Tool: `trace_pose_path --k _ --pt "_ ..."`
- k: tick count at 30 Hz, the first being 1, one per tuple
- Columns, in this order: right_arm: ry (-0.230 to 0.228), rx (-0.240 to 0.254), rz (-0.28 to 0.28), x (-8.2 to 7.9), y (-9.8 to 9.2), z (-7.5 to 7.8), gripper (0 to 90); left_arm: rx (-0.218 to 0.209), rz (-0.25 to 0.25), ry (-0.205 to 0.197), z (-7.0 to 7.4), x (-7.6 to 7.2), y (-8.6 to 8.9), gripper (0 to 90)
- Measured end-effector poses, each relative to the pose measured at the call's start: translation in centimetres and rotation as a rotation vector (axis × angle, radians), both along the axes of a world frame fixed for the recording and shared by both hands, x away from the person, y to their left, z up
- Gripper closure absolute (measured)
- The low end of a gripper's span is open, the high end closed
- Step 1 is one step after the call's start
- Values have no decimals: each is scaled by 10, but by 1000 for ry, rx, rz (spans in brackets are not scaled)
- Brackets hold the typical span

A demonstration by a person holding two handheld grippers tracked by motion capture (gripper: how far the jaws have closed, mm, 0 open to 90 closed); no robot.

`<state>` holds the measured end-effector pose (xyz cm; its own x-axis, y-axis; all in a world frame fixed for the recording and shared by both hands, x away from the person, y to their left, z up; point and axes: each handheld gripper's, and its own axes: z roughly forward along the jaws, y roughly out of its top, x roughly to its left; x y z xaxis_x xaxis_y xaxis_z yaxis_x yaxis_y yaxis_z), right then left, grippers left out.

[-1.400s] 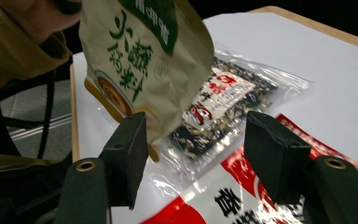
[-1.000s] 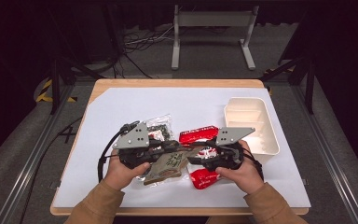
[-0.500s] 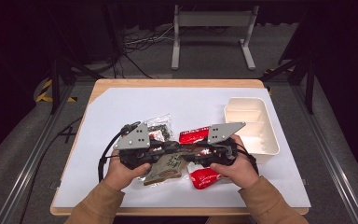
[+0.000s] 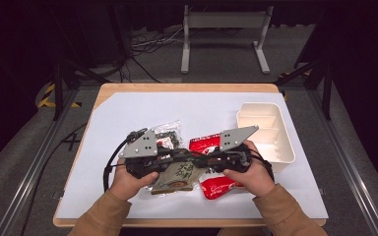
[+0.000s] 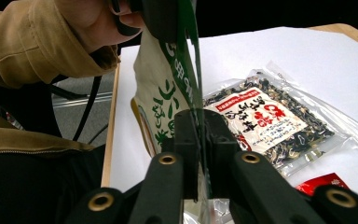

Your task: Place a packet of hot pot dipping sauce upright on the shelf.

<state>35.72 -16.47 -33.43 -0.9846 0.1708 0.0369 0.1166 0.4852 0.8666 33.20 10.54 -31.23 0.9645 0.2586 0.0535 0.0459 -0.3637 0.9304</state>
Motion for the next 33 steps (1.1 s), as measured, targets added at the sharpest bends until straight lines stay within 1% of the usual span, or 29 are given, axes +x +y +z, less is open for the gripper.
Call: trace_pose_path --k 3,5,6,8,9,12,15,16,18,19,20,21,22,24,25,26,27,29,31,33 --pt "-8 -9 -7 0 0 4 885 -1 9 -3 0 0 2 849" --pt "-14 -23 -13 -1 0 6 888 -1 9 0 0 1 2 842" --pt "-14 -23 -13 -1 0 6 888 -2 12 9 0 1 2 842" --pt "-14 -30 -23 -1 -1 10 889 -4 14 8 -1 1 3 837" --pt "-14 -32 -27 0 -1 12 890 1 15 2 -1 2 3 835" --pt "-19 -35 -35 0 -2 14 892 3 18 4 -2 2 3 825" --pt "-19 -39 -35 0 -2 15 893 9 31 -5 -2 3 3 797" --pt "-20 -44 -35 0 -2 15 893 6 34 4 -2 3 3 780" --pt "-23 -55 -37 0 -2 17 893 2 47 6 -2 3 3 736" --pt "-27 -61 -39 0 -2 17 894 3 58 -5 -1 5 5 705" --pt "-33 -73 -42 0 -3 19 894 -11 63 10 -1 6 7 663" --pt "-33 -73 -42 0 -3 19 894 -11 63 10 -1 6 7 618" --pt "-40 -84 -48 0 -3 21 895 -15 67 13 -1 7 8 618" --pt "-54 -92 -60 2 -6 25 894 -12 80 28 -1 8 10 539" --pt "-55 -92 -65 2 -7 27 895 5 88 21 -1 9 11 514" --pt "-61 -92 -71 4 -10 30 894 12 97 26 -2 9 11 489" --pt "-66 -95 -77 5 -12 33 895 22 106 19 -2 10 12 469" --pt "-73 -107 -87 7 -15 39 895 21 121 27 -3 11 13 435" --pt "-82 -118 -98 10 -19 44 895 23 132 22 -3 12 16 411" --pt "-95 -127 -109 13 -23 51 894 17 145 27 -4 15 20 388"
